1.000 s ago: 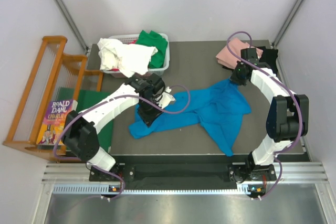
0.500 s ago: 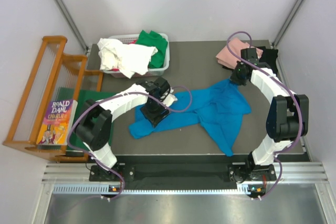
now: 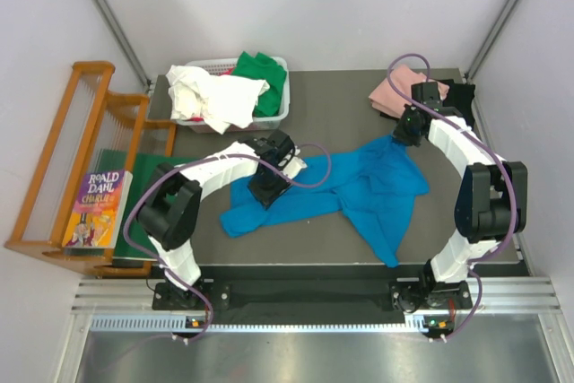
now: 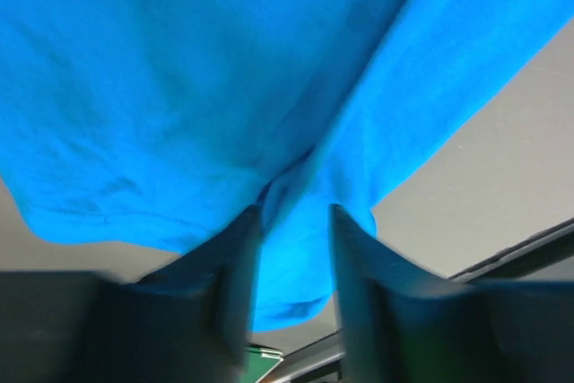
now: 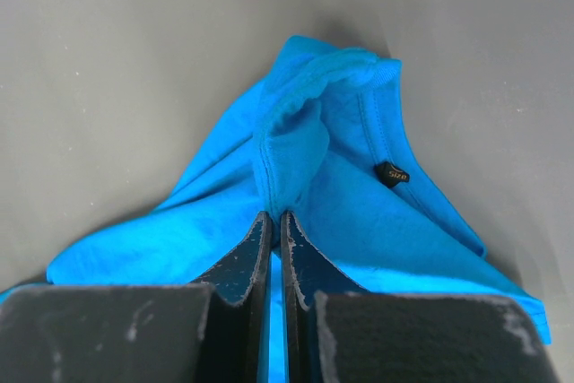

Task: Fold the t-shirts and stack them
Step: Flatten the tshirt out

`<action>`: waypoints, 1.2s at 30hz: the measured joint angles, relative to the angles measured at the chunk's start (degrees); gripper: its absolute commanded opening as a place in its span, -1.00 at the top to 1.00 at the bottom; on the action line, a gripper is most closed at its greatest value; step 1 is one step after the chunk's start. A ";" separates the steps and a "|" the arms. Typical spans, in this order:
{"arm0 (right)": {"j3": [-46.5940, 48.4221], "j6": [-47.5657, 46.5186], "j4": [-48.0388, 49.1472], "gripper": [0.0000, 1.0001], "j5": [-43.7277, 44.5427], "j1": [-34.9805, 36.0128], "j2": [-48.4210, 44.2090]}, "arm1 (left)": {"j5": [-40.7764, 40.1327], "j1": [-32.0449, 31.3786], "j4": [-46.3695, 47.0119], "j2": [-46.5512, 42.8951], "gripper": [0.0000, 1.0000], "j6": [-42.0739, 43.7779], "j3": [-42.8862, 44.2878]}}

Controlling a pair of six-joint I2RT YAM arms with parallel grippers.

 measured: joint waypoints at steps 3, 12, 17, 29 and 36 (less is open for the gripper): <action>0.00 -0.02 0.00 1.00 0.00 0.00 0.00 | 0.02 0.11 0.22 1.33 0.64 0.07 -0.04; 0.00 -0.39 0.02 1.00 0.00 0.00 0.00 | 1.55 0.35 -0.48 1.49 1.00 0.33 0.04; 0.00 -0.42 0.00 1.00 0.02 0.00 0.00 | 4.39 0.22 -5.05 -0.07 0.79 1.03 1.99; 0.00 -0.39 -0.04 1.00 0.17 -0.46 0.00 | 13.20 -8.46 -21.31 -5.55 0.41 10.19 -6.43; 0.00 -0.37 -0.17 1.00 0.20 -0.72 0.00 | 16.48 -10.03 -24.52 -2.54 0.11 16.35 -0.48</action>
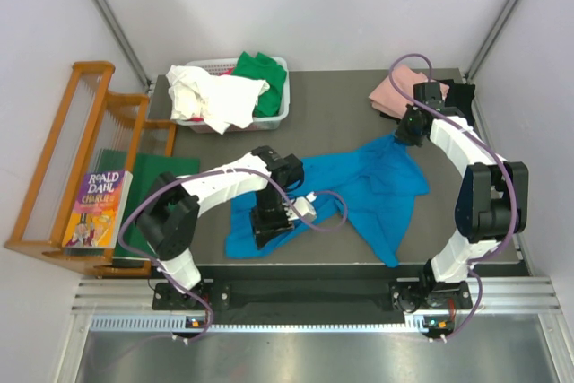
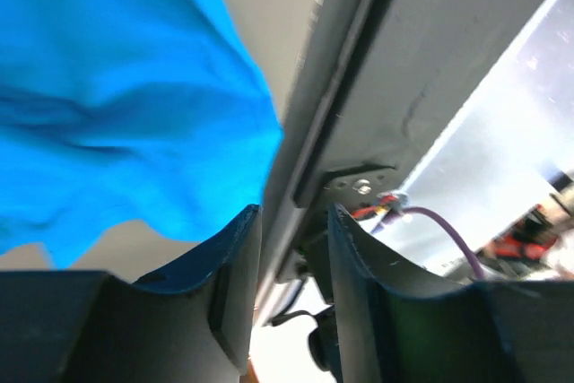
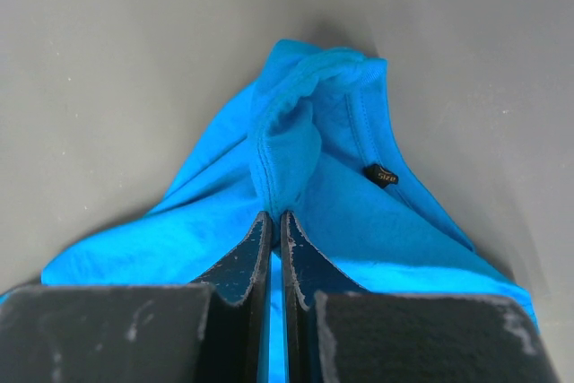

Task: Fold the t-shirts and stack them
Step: Flatten the tshirt out

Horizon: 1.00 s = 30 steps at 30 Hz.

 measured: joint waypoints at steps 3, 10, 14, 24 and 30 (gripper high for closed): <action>0.00 0.00 -0.07 1.00 0.00 0.00 0.00 | -3.50 -0.24 0.72 -0.20 0.00 -1.70 2.47; 0.00 -0.02 -0.07 1.00 0.00 0.00 0.00 | -12.72 4.17 12.26 -1.46 0.01 -7.26 1.57; 0.00 0.00 -0.07 1.00 -0.02 0.00 0.00 | -12.74 10.49 17.86 0.66 0.04 -9.51 0.96; 0.00 0.00 0.02 1.00 -0.02 -0.02 0.00 | -11.93 15.78 24.48 6.08 0.07 -12.66 0.31; -0.02 -0.02 0.09 1.00 -0.04 0.00 0.00 | -11.10 20.46 26.05 6.10 0.12 -12.35 -0.96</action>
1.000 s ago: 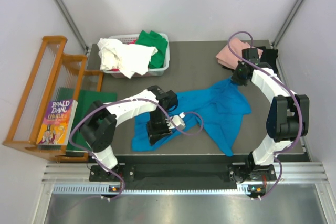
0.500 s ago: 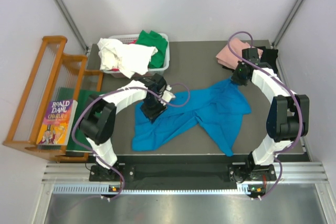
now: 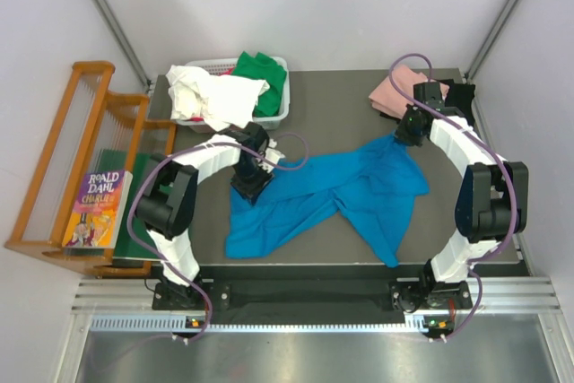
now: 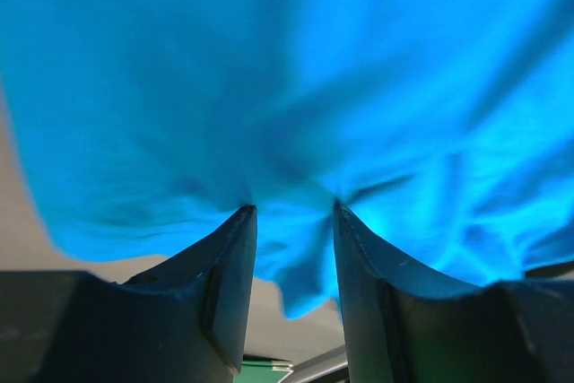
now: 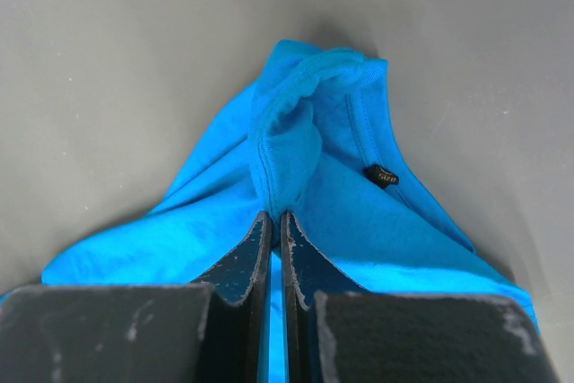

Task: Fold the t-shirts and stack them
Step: Flatten the tshirt out

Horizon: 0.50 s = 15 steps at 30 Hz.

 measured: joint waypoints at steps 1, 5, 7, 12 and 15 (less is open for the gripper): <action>0.00 0.00 0.02 1.00 0.00 0.00 0.00 | -0.02 1.11 0.37 0.00 0.12 0.13 -0.17; 0.00 -0.02 0.02 1.00 0.00 0.00 0.00 | 0.61 4.94 1.36 0.98 0.13 0.70 -0.39; 0.00 -0.02 0.00 1.00 0.00 0.00 0.00 | 1.33 5.95 1.38 1.01 0.13 0.87 -0.39; 0.00 -0.02 0.02 1.00 0.00 -0.02 0.00 | 3.32 7.56 1.31 1.01 0.14 1.16 -0.37; 0.00 -0.02 0.02 1.00 0.02 0.00 0.00 | 3.69 7.89 1.20 0.96 0.13 1.29 -0.37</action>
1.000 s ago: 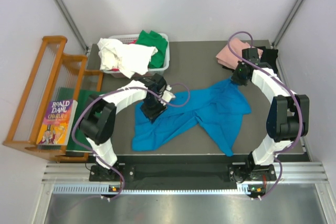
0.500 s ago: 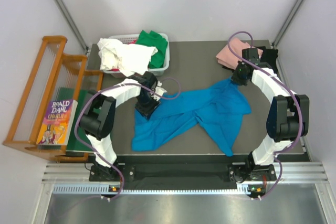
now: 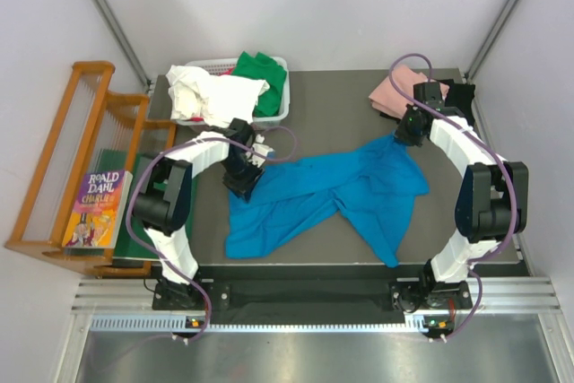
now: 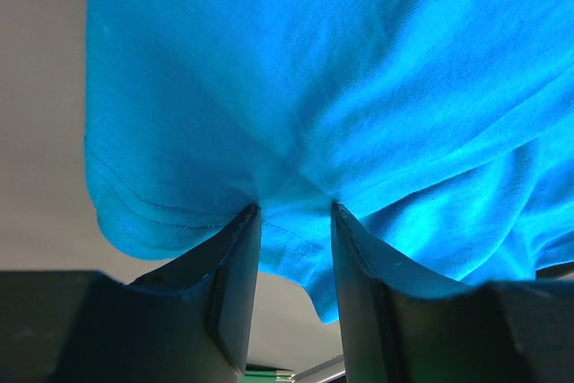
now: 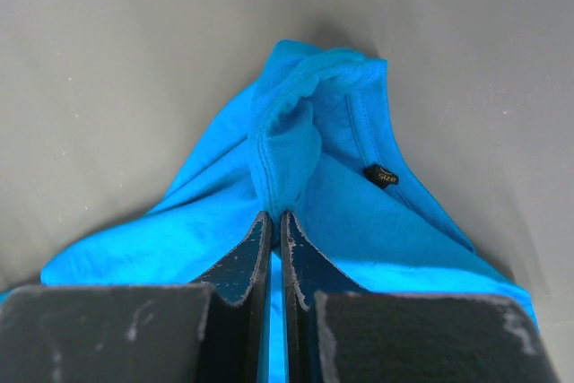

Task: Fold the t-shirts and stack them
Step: Flatten the tshirt out

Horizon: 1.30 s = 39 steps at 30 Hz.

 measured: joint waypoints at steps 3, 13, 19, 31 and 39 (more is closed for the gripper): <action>0.00 -0.02 -0.02 1.00 -0.02 0.00 0.00 | -0.15 0.17 0.37 -0.66 0.06 0.07 -0.57; 0.00 0.00 0.04 1.00 -0.22 0.00 0.00 | -4.15 7.91 -0.33 1.01 0.09 0.72 0.94; 0.00 0.00 0.02 1.00 -0.22 0.00 0.00 | -4.74 8.50 -3.91 5.99 0.10 -0.42 7.80; 0.00 0.00 0.07 1.00 -0.26 0.00 0.00 | -2.86 8.50 -4.83 -2.01 0.07 -1.60 4.50; 0.00 0.00 0.04 1.00 -0.42 0.00 0.00 | -1.18 8.39 -6.91 -8.76 0.07 -1.70 2.21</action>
